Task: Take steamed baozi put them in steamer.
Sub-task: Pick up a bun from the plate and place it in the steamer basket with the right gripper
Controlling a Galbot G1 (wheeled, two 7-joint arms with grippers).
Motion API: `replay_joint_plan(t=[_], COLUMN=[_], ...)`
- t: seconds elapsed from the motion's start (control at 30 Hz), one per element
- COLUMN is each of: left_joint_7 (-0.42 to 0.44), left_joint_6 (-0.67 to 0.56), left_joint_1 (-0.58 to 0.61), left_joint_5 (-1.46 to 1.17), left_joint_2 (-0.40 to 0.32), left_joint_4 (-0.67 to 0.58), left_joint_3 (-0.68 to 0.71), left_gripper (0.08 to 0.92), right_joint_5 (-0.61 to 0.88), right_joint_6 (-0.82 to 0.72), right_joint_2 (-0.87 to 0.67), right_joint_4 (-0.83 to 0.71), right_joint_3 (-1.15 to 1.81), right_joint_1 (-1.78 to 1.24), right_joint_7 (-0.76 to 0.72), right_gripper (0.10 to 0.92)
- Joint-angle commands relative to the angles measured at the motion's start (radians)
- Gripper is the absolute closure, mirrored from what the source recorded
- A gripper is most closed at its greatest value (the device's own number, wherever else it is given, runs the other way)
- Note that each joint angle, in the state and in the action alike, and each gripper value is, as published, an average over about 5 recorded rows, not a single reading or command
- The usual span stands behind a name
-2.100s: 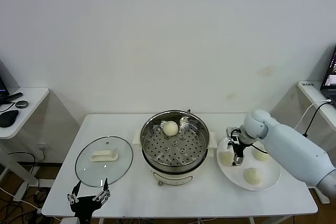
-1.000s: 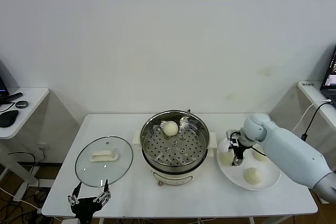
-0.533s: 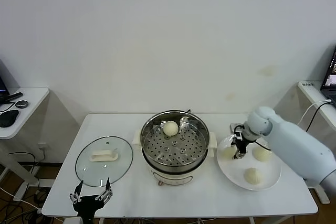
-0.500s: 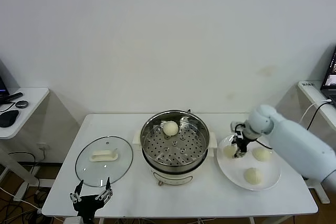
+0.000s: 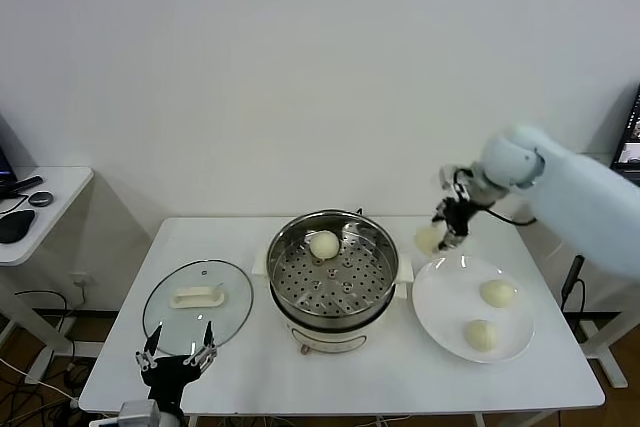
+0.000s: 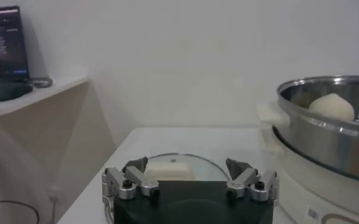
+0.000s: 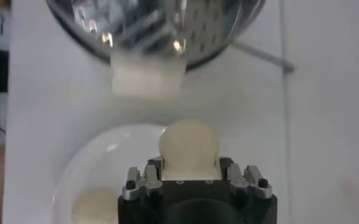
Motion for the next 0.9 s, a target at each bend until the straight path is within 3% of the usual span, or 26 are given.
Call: replay_joint_plan(t=[0.03, 0.43, 0.9], left_joint_7=[0.0, -0.003, -0.002], left_joint_6=[0.001, 0.002, 0.006], left_joint_1=[-0.019, -0.026, -0.039], left_joint_5=[-0.003, -0.025, -0.049], left_joint_2=[0.001, 0.005, 0.001], left_joint_4=[0.0, -0.031, -0.041], left_joint_3=[0.002, 0.015, 0.021], left_gripper=[0.177, 0.177, 0.177], right_joint_5=[0.203, 0.242, 0.142], right_joint_6=[-0.099, -0.206, -0.215], right_joint_2=[0.139, 0.431, 0.565], right_joint_4=[0.035, -0.046, -0.214], right_joint_3=[-0.124, -0.281, -0.302], right_joint_1=[0.202, 0.142, 0.017], right_joint_7=[-0.013, 0.069, 0.145], right_gripper=[0.473, 0.465, 0.465])
